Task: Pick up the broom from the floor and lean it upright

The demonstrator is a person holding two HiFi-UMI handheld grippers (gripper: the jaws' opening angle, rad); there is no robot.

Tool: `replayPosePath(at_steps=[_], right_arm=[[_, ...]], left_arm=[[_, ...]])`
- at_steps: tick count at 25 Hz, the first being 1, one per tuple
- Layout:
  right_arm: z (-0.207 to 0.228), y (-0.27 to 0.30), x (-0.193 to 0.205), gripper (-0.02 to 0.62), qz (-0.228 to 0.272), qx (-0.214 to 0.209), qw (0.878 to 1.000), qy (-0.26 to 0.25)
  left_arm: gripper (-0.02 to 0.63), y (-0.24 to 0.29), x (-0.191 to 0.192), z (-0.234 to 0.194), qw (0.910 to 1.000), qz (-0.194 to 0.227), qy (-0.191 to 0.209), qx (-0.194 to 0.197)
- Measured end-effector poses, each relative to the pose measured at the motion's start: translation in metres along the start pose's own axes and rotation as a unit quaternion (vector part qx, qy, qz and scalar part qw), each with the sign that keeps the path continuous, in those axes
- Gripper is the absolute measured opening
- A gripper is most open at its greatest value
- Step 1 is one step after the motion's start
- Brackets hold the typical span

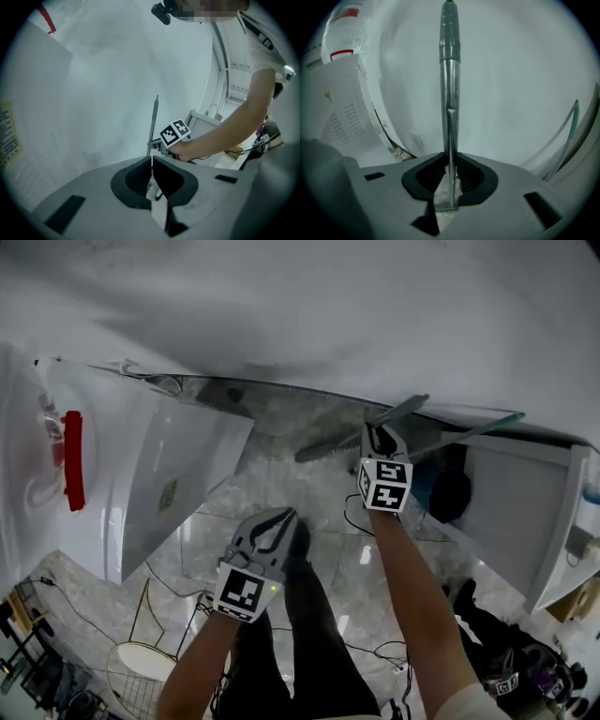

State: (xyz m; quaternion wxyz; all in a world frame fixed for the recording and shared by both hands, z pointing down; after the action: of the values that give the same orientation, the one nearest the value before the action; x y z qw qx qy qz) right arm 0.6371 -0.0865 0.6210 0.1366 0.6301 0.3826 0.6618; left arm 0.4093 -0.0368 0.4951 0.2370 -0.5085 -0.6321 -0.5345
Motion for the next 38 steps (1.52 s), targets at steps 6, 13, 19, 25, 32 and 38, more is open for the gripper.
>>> replayPosePath(at_steps=[6, 13, 19, 25, 32, 38], right_arm=[[0.018, 0.024, -0.003, 0.08, -0.014, 0.011, 1.0, 0.025], [0.031, 0.041, -0.008, 0.087, -0.013, 0.016, 1.0, -0.005], [0.035, 0.049, -0.013, 0.087, -0.012, 0.007, 1.0, -0.025], [0.036, 0.058, -0.019, 0.101, -0.005, -0.004, 0.999, -0.037], [0.034, 0.058, -0.026, 0.166, 0.005, -0.023, 0.998, -0.051], [0.035, 0.051, -0.035, 0.183, 0.012, -0.028, 0.998, -0.057]], left_arm=[[0.012, 0.018, -0.002, -0.001, 0.9999, -0.006, -0.008, 0.005], [0.012, 0.027, 0.001, -0.011, 0.9999, -0.007, -0.007, 0.003], [0.012, 0.027, 0.0, -0.012, 0.9996, -0.021, -0.017, 0.004], [0.012, 0.033, 0.012, -0.011, 0.9997, -0.022, -0.012, 0.002], [0.012, 0.036, 0.013, -0.01, 0.9996, -0.024, -0.015, 0.004], [0.012, 0.032, 0.004, -0.009, 0.9994, -0.026, -0.02, 0.004]])
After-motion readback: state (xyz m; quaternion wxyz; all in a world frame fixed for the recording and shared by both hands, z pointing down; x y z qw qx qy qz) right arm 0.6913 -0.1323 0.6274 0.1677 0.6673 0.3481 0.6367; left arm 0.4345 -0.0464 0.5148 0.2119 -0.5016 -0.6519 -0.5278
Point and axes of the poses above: the fingertips, and each gripper's own axes: y forward along the fingers, z to its right, x out of its underside, the point moved 2 cm from there along -y, backward along the fingers, and after that the axes turned 8 degrees about x, right-handed, at the moved point
